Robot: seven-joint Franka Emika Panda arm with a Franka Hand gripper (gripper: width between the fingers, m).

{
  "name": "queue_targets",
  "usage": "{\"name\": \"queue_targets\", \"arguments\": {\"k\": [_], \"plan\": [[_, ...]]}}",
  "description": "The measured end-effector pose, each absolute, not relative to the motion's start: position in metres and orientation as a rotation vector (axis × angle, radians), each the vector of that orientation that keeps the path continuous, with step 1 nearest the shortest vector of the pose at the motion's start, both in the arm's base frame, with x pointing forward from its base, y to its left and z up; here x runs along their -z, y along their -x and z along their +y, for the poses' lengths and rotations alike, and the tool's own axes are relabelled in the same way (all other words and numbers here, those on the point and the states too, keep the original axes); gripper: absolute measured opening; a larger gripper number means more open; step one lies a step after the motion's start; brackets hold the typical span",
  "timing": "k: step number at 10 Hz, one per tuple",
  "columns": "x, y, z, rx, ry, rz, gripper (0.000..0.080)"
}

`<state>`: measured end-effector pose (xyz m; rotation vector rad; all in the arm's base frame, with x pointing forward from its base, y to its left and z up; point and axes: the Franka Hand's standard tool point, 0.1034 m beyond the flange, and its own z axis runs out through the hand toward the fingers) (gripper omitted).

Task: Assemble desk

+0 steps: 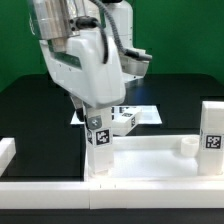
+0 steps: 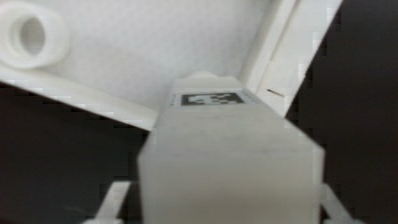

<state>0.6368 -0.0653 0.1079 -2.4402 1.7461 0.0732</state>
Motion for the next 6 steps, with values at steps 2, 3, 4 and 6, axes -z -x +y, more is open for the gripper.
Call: {"name": "queue_targets", "arguments": {"k": [2, 3, 4, 6], "plan": [[-0.1072, -0.6355, -0.0669, -0.129, 2.082, 2.142, 0.0284], [-0.1073, -0.6360, -0.0634, -0.149, 1.915, 2.300, 0.0284], [-0.1076, -0.6366, -0.0602, -0.162, 1.811, 2.375, 0.0284], [-0.1072, -0.6363, -0.0593, -0.148, 1.931, 2.280, 0.0358]]}}
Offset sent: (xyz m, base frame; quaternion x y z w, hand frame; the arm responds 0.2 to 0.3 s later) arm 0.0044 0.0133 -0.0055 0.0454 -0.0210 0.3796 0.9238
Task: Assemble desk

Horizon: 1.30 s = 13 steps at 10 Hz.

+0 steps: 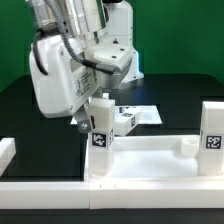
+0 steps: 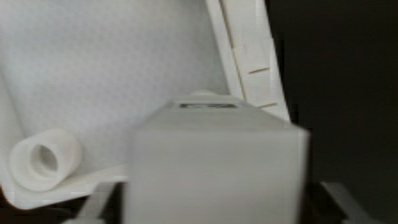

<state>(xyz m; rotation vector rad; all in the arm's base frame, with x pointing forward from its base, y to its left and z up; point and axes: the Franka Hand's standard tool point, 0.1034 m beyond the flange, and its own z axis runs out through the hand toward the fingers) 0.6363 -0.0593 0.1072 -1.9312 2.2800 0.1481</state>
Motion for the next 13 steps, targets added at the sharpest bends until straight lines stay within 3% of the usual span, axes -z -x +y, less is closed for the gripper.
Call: {"name": "queue_targets", "arguments": {"k": [1, 2, 3, 4, 6, 9, 11, 13], "plan": [[-0.108, -0.637, -0.054, -0.131, 2.063, 2.170, 0.0549], [-0.110, -0.638, -0.048, -0.098, 2.307, 1.947, 0.0549], [-0.112, -0.639, -0.042, -0.082, 2.463, 1.764, 0.0628], [-0.111, -0.638, -0.044, -0.077, 2.525, 1.667, 0.0645], [-0.111, -0.638, -0.044, -0.066, 2.620, 1.510, 0.0648], [-0.111, -0.638, -0.046, -0.017, 2.933, 0.868, 0.0649], [-0.110, -0.637, -0.050, -0.003, 2.918, 0.917, 0.0649], [-0.109, -0.637, -0.050, -0.006, 2.906, 0.955, 0.0391]]}}
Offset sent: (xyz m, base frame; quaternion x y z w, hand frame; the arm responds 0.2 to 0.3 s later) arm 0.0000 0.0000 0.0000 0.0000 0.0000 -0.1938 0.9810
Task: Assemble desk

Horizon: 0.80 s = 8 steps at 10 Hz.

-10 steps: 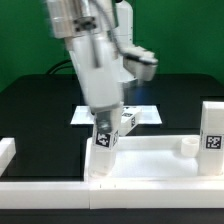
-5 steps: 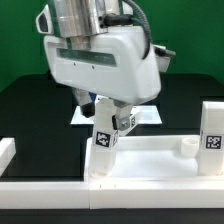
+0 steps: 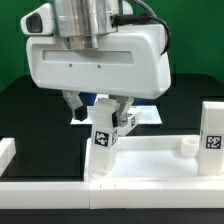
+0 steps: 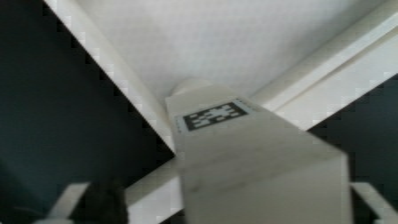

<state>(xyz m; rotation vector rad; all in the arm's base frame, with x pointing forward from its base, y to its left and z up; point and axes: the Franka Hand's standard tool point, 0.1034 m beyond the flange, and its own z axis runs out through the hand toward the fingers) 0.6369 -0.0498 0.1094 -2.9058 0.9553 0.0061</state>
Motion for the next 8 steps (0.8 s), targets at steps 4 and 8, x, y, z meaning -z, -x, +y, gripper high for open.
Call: {"name": "queue_targets", "arguments": {"k": [4, 8], "plan": [[-0.1079, -0.6373, -0.0563, -0.037, 2.686, 1.424, 0.0285], [-0.1060, -0.6357, -0.0594, -0.098, 2.009, 2.197, 0.0285]]}}
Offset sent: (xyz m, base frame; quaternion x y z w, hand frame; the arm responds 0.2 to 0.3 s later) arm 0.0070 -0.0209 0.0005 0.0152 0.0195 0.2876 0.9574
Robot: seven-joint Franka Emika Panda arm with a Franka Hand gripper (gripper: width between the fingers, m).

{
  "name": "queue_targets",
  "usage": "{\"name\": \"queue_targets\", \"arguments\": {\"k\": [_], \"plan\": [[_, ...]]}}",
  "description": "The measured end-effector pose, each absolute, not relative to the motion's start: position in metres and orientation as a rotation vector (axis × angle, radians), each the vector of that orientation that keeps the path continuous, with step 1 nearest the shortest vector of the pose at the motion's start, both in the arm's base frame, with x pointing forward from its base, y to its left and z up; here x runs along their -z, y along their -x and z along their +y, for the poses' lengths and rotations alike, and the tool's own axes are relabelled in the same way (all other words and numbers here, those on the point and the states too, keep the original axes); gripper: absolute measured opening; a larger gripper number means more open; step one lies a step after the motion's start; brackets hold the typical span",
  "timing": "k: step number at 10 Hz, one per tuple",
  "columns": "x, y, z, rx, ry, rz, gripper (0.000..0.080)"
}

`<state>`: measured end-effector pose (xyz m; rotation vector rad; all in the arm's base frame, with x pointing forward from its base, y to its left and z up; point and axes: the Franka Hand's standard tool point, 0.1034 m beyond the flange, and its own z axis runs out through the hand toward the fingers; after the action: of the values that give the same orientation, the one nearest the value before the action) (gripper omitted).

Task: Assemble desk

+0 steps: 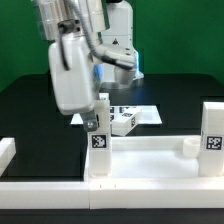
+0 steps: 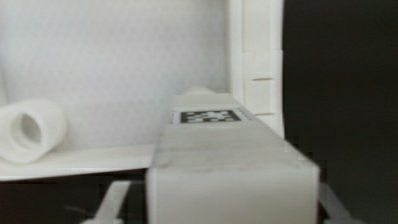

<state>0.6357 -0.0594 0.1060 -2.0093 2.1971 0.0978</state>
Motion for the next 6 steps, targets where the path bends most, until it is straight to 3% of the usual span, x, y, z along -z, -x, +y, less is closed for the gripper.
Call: {"name": "queue_targets", "arguments": {"k": [4, 6], "plan": [[-0.106, -0.635, -0.058, -0.099, 2.019, 2.176, 0.0286], [-0.106, -0.636, -0.044, -0.060, 2.421, 1.702, 0.0601]]}}
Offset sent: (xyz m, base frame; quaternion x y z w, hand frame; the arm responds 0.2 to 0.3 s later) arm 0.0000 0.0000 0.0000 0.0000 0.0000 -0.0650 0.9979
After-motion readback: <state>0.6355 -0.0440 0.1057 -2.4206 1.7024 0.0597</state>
